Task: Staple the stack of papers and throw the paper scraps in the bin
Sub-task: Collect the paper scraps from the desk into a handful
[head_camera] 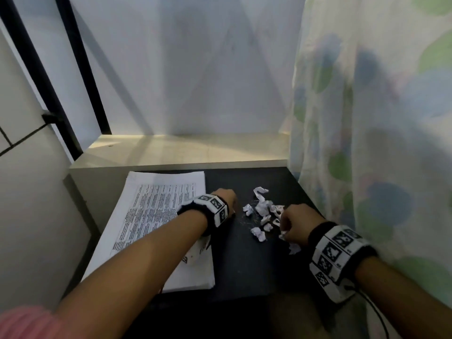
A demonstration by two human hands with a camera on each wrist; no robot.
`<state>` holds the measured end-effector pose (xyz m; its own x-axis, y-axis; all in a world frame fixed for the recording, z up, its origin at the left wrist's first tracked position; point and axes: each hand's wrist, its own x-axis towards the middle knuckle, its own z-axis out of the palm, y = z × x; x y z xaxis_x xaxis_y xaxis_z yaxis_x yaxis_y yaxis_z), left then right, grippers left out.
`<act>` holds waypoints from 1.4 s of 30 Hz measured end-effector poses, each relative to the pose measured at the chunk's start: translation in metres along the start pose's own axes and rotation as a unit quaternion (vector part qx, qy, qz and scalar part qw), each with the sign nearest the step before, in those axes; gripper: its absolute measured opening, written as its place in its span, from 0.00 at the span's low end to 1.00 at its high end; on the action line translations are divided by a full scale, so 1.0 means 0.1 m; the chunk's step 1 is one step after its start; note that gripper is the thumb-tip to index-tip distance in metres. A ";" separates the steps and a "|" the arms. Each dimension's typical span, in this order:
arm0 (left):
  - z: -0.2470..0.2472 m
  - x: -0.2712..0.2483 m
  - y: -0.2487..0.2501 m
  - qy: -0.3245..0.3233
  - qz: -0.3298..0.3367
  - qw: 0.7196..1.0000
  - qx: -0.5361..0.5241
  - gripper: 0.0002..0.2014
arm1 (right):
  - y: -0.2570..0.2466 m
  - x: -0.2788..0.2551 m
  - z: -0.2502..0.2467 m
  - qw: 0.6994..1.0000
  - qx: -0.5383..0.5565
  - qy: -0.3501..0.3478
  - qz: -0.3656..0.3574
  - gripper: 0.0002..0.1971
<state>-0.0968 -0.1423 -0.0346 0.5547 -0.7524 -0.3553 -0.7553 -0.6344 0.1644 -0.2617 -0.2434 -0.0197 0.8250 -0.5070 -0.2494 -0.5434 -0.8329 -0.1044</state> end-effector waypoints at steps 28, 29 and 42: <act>-0.07 0.27 -0.13 0.087 0.009 0.994 0.066 0.22 | -0.48 0.53 -0.11 0.997 0.066 -0.027 0.002 0.13; -0.06 0.28 -0.11 0.087 0.028 0.994 0.054 0.24 | -0.47 0.55 -0.11 0.998 0.055 -0.031 0.014 0.15; 0.05 0.19 0.34 -0.012 0.073 0.984 0.159 0.20 | -0.53 0.96 0.02 0.990 -0.069 -0.090 0.085 0.41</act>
<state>-0.1137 -0.1767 -0.0406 0.4257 -0.8250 -0.3716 -0.8999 -0.4288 -0.0791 -0.1536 -0.2474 -0.0396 0.6760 -0.6043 -0.4217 -0.6345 -0.7684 0.0838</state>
